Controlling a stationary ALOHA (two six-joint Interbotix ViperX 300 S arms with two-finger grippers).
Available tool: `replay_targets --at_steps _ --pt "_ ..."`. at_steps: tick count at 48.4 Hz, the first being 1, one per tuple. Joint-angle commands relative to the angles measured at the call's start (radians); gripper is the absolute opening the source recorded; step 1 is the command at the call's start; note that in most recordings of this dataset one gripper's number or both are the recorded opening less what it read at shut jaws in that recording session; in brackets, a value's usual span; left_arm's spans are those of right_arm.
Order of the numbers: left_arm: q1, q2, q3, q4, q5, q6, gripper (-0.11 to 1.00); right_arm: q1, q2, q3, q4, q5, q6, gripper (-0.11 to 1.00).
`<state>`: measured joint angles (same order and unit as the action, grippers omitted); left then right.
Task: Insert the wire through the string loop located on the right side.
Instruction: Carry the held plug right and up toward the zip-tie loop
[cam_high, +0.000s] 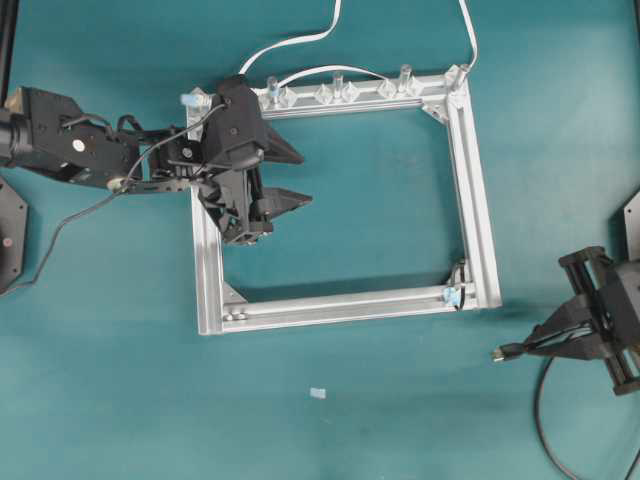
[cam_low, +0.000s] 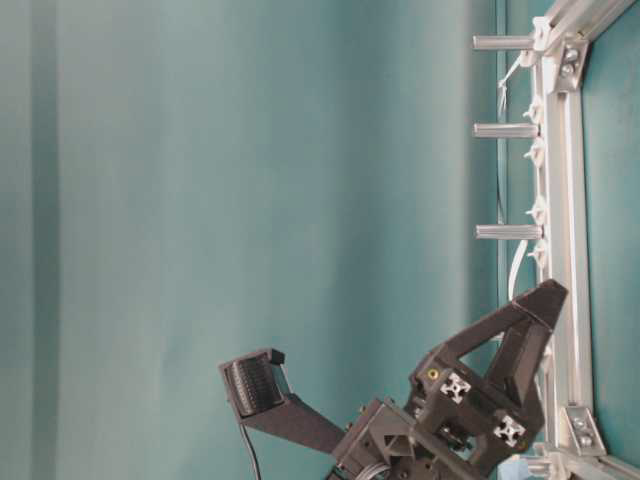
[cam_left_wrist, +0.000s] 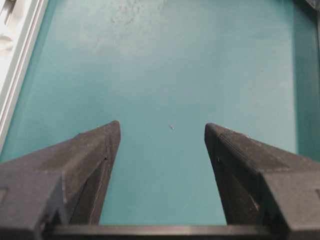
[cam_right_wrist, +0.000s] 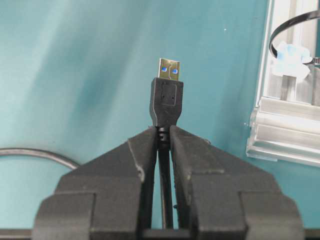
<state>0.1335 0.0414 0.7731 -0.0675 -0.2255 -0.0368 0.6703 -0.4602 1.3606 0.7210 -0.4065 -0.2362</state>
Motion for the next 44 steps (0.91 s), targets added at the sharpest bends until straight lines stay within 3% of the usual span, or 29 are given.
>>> replay_targets --at_steps 1,35,44 --pt "0.002 -0.012 -0.018 0.002 -0.003 -0.003 0.68 0.005 -0.003 -0.009 -0.002 -0.011 -0.002 0.12" --pt "0.002 -0.012 -0.026 0.002 -0.005 -0.003 0.68 -0.067 0.006 -0.014 -0.003 -0.025 -0.005 0.12" --pt "-0.005 -0.012 -0.040 0.002 -0.005 -0.003 0.68 -0.100 0.006 -0.011 -0.003 -0.025 -0.035 0.12"
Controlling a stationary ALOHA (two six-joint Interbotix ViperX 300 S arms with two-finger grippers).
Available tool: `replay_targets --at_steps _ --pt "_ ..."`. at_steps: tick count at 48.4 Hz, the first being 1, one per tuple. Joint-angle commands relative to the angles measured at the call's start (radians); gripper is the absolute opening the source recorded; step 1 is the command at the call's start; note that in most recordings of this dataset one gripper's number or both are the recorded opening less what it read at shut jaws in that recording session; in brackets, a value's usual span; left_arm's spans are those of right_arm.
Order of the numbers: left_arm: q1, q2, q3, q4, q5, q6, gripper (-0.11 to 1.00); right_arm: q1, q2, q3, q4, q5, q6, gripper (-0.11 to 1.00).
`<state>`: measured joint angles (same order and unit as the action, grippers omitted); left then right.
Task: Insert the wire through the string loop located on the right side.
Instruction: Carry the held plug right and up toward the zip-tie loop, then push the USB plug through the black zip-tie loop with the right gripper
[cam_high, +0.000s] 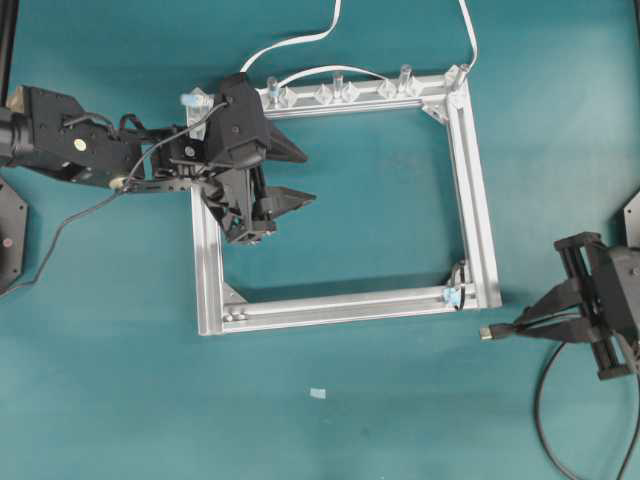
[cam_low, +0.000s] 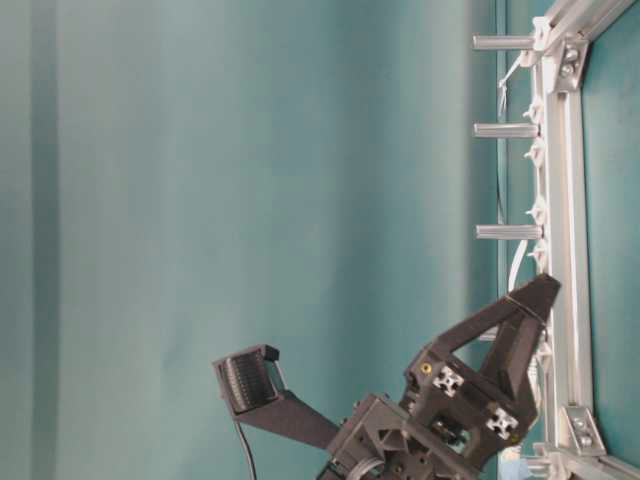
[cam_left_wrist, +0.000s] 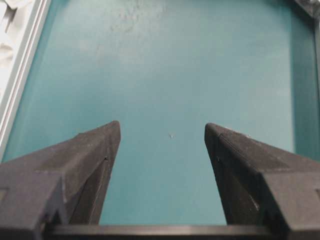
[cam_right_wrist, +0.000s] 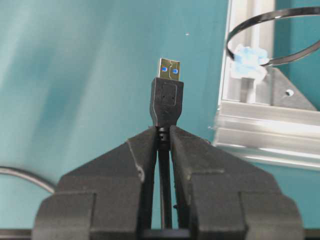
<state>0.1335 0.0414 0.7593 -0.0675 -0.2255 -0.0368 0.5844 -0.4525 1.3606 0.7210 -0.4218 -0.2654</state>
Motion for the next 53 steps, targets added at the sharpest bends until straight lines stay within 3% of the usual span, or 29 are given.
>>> replay_targets --at_steps 1,32,53 --pt "-0.006 -0.014 -0.029 0.002 -0.003 -0.003 0.68 -0.020 -0.002 -0.011 -0.003 -0.009 -0.009 0.12" --pt "-0.020 -0.012 -0.043 0.000 -0.003 -0.006 0.68 -0.186 -0.086 0.025 -0.005 0.000 -0.094 0.12" --pt "-0.020 -0.012 -0.043 0.000 -0.003 -0.006 0.68 -0.195 -0.104 0.031 -0.012 0.046 -0.097 0.12"
